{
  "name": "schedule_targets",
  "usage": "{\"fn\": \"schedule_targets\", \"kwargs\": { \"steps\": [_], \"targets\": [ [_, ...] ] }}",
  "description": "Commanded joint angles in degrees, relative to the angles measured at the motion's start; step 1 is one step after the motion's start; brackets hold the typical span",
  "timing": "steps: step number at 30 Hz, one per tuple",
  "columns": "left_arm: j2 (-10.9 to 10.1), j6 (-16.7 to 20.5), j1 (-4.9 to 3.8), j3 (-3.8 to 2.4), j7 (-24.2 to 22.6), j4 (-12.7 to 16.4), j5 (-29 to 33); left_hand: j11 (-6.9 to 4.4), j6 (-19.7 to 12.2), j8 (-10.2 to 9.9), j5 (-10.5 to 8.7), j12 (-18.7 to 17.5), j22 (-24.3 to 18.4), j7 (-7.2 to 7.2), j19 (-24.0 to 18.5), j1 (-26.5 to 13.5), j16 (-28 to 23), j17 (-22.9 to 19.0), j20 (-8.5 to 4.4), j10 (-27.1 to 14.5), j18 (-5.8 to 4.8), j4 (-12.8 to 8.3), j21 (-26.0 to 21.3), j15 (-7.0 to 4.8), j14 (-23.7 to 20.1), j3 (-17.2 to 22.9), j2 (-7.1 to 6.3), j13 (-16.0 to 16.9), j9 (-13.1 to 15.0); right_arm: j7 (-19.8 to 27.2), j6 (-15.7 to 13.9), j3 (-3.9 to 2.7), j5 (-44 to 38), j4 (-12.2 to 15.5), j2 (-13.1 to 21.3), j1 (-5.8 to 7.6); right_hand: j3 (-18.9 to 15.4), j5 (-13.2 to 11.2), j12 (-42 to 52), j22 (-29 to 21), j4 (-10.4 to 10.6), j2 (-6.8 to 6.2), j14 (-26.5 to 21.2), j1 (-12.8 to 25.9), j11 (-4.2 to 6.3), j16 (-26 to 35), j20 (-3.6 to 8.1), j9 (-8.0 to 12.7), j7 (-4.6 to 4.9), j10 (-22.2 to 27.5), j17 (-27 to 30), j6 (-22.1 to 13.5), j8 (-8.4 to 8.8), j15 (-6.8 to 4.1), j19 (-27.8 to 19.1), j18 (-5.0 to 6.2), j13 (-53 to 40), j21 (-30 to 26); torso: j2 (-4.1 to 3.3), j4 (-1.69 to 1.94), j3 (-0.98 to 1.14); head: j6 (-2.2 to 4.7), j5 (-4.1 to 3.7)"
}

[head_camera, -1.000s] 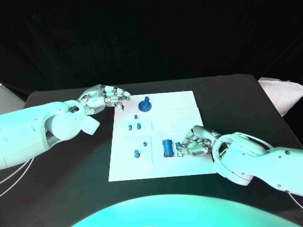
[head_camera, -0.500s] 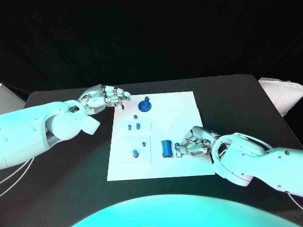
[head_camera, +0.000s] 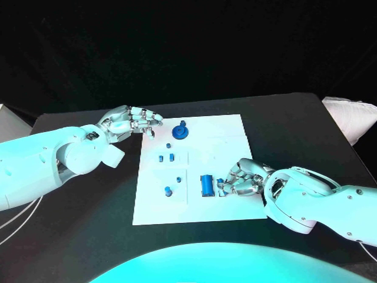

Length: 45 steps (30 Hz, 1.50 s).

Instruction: Assemble the parts on the task board

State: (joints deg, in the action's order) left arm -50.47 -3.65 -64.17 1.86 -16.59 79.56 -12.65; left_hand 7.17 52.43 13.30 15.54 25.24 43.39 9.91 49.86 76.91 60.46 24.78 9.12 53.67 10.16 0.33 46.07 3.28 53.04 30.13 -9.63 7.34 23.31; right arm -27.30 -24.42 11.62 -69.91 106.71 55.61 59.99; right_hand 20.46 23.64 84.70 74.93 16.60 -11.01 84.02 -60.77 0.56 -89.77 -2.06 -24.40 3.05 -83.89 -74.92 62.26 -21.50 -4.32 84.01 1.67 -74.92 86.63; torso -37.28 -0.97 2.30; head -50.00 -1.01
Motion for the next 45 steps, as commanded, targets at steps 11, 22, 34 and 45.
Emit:
{"fn": "schedule_targets", "kwargs": {
  "steps": [11, 22, 34, 45],
  "targets": [
    [0.15, -0.95, 0.02, -0.04, -0.28, 0.01, 0.33, 0.07, 0.38, -0.38, -0.05, -0.38, -0.2, 0.21, 0.55, -0.22, -0.33, -0.1, -0.08, 0.33, 0.32, 0.62, -0.43, 0.29, -0.34, -0.07, 0.72, -0.16, 0.1, 1.49, 0.69, 0.0, -0.31, 0.53, 0.19, -0.06, -0.49, 0.33, 0.32, 14.34, 0.12, 0.53, 5.98, 0.72, 0.45, -0.23, 0.57, -0.04, 0.18, -4.39, -15.08, 0.37, -0.23, -0.25, 5.38, -1.12, -12.83, 0.34, -0.01, 0.01, -0.02, 0.0, 0.01],
    [0.17, -0.94, 0.02, -0.04, -0.23, -0.14, 0.33, 0.07, 0.38, -0.38, -0.05, -0.38, -0.2, 0.21, 0.55, -0.22, -0.33, -0.1, -0.08, 0.33, 0.32, 0.62, -0.43, 0.29, -0.34, -0.07, 0.72, -0.16, 0.1, 2.44, 1.27, -0.01, -0.04, 1.55, 1.11, -0.06, -0.87, 0.28, 0.3, 14.34, 0.14, 0.72, 5.98, 1.41, 0.45, -0.23, 0.58, -0.02, 0.16, -4.39, -15.08, 0.39, -0.23, -0.25, 5.37, -1.12, -12.83, 0.33, 0.02, -0.03, -0.02, 0.0, -0.03],
    [0.23, -0.81, 0.02, -0.03, -0.33, -0.24, 0.33, 0.07, 0.38, -0.38, -0.05, -0.38, -0.2, 0.21, 0.55, -0.22, -0.33, -0.1, -0.08, 0.33, 0.32, 0.62, -0.43, 0.29, -0.34, -0.07, 0.72, -0.16, 0.1, 4.14, 1.88, -0.01, -0.29, 0.36, 2.61, 0.01, -2.05, -4.32, -0.66, 14.1, -0.77, -0.73, 5.98, -1.91, 0.33, -0.23, 0.56, 0.15, 0.36, -4.06, -15.08, -0.54, 0.12, -0.19, 5.17, -0.95, -12.48, -0.6, 0.01, -0.03, 0.02, 0.0, -0.05],
    [1.21, 3.1, 0.16, -0.03, -3.39, -1.95, 2.58, 0.07, 0.23, -0.51, -0.19, -0.42, -0.37, 0.19, 0.56, -0.44, -0.35, -0.12, -0.03, 0.37, 0.3, 0.83, -0.74, 0.32, -0.46, -0.26, 0.48, -0.22, 0.1, 28.12, -4.77, -0.12, 19.45, -5.52, 2.59, 3.14, 0.22, -4.87, -17.85, 7.83, -5.04, -0.4, 2.96, -13.53, -1.99, 6.67, -1.08, 1.16, 3.14, 3.68, -5.58, -6.35, 3.63, 1.69, -0.91, 3.06, -5.06, -24.42, 0.78, -0.31, -0.27, 0.0, -0.45]
  ]
}}
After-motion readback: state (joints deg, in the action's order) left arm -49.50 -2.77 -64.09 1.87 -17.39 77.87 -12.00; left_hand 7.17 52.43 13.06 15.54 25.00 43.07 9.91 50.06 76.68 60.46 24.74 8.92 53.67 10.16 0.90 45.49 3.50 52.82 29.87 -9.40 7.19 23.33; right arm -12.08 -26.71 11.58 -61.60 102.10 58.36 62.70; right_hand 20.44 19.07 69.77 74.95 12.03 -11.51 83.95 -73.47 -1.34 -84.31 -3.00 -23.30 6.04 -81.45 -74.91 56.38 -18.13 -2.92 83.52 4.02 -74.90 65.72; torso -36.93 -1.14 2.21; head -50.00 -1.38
